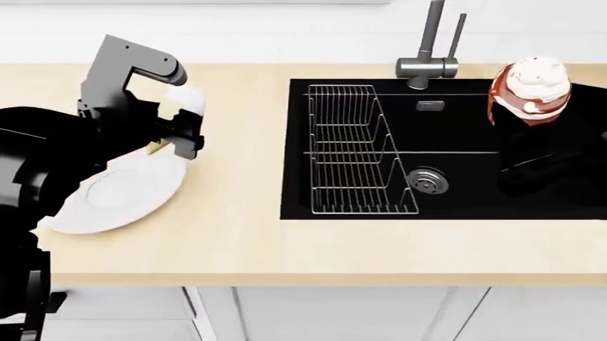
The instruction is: Move the dessert items from the plate to the tray.
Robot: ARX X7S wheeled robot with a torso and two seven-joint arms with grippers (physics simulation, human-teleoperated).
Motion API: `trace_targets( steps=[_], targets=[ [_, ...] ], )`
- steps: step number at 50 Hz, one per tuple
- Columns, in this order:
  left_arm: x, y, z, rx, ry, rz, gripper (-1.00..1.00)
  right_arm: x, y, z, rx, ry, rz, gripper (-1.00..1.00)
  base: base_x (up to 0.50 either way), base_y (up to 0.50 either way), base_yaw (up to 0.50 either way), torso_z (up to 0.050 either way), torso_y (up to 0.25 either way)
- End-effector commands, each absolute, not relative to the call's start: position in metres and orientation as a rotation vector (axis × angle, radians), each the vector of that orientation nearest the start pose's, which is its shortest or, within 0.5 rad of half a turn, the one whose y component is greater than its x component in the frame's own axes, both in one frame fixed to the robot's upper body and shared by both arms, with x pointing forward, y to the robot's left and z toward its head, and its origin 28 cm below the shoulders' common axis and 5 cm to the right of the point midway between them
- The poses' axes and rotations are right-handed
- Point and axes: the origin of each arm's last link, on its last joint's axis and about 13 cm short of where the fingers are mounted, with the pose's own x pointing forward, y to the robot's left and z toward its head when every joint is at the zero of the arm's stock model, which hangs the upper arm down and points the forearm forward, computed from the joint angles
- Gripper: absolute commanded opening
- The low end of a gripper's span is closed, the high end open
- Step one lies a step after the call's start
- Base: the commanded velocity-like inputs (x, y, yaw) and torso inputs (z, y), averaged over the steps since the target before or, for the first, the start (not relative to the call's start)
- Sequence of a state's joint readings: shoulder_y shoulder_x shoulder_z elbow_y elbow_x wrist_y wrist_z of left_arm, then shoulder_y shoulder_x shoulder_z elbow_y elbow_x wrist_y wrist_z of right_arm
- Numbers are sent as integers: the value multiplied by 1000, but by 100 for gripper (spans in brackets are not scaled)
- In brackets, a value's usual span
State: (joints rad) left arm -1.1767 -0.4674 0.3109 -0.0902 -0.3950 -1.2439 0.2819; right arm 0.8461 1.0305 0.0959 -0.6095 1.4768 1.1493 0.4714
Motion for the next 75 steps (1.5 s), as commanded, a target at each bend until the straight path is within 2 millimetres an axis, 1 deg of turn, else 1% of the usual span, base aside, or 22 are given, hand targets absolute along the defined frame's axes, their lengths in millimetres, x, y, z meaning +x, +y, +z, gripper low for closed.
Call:
trace_targets(
  steps=[1,8,13,24,40,59,75],
  targets=[
    [337,273,277,167,278,-366,-100,197,-203,301,-239,-58,179,-100,0,-500,0,0,0],
    [336,264,287,152,247,-402,-100,199,-199,298,-223,-58,206,-100,0,-500,0,0,0],
    [334,261,290,150,238,-418,-100,200,-198,298,-212,-69,217,-100,0,-500,0,0,0],
    [332,258,292,147,235,-425,-100,199,-200,295,-205,-71,222,-100,0,-500,0,0,0],
    [332,248,293,108,222,-468,-100,211,-193,295,-209,-71,261,-100,0,-500,0,0,0],
    [333,247,289,97,226,-462,-100,208,-195,291,-204,-63,245,-100,0,-500,0,0,0],
    [332,247,289,99,226,-459,-100,205,-197,290,-200,-66,240,-100,0,-500,0,0,1]
  ],
)
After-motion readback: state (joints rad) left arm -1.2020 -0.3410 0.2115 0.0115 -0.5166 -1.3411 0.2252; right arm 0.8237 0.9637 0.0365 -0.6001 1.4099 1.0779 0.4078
